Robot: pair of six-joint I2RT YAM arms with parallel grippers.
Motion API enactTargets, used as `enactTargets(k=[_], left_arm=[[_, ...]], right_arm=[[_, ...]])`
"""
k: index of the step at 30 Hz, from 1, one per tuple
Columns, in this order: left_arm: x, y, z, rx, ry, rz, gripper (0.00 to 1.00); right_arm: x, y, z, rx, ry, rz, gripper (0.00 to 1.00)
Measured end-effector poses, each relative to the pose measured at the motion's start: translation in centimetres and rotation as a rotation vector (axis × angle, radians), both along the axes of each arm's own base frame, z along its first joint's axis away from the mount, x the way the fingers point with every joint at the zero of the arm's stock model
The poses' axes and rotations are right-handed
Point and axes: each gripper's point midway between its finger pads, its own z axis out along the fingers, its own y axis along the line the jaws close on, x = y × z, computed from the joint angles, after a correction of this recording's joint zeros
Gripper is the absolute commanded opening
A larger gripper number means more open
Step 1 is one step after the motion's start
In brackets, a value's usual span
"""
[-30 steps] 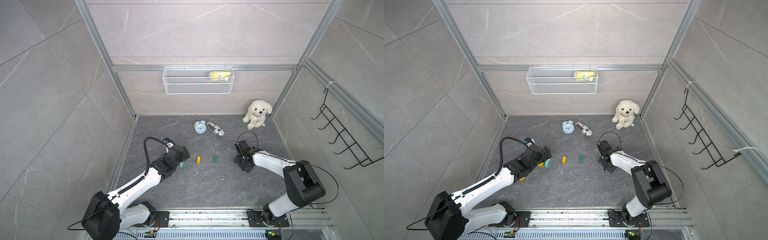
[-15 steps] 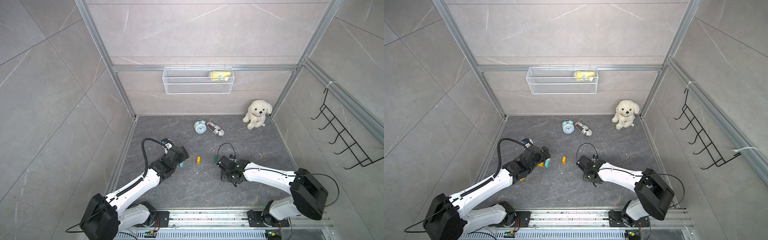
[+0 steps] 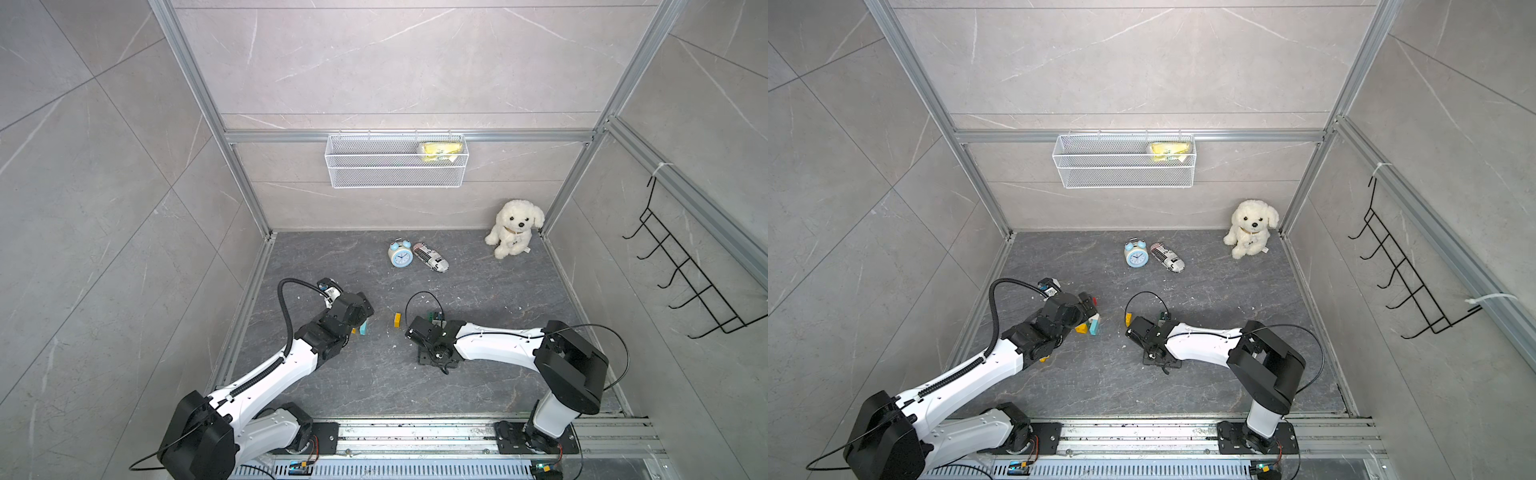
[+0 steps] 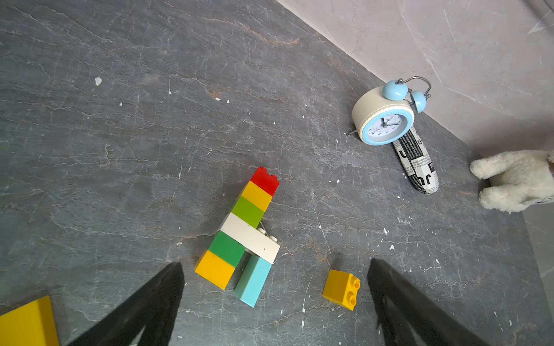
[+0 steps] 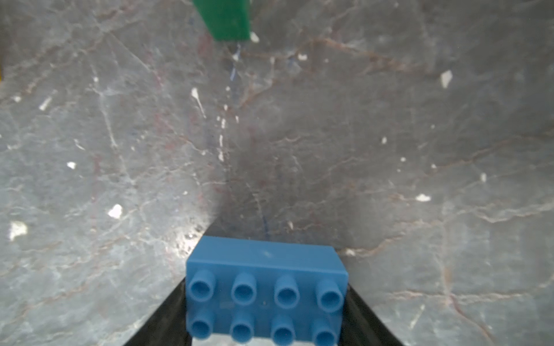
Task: Assemble the letter h with lego
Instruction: Place the lego brick at the center of the board.
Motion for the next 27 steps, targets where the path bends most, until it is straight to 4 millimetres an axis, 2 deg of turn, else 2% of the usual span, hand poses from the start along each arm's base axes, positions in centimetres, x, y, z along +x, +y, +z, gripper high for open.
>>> enactTargets(k=[2,10,20,27], left_arm=[[0.0,0.1,0.1,-0.001,-0.002,0.002,0.99],[0.0,0.0,0.2,-0.005,-0.004,0.0,0.99],[-0.1,-0.2,0.1,-0.014,0.003,-0.012,0.99],[-0.2,-0.5,0.0,-0.023,0.01,-0.025,0.99]], right_arm=[[0.1,0.4,0.1,-0.003,-0.001,0.015,0.82],[0.1,1.4,0.9,-0.039,-0.016,0.045,0.83],[0.6,0.6,1.7,-0.075,-0.044,-0.017,0.82],[1.2,0.9,2.3,-0.068,-0.067,-0.045,0.79]])
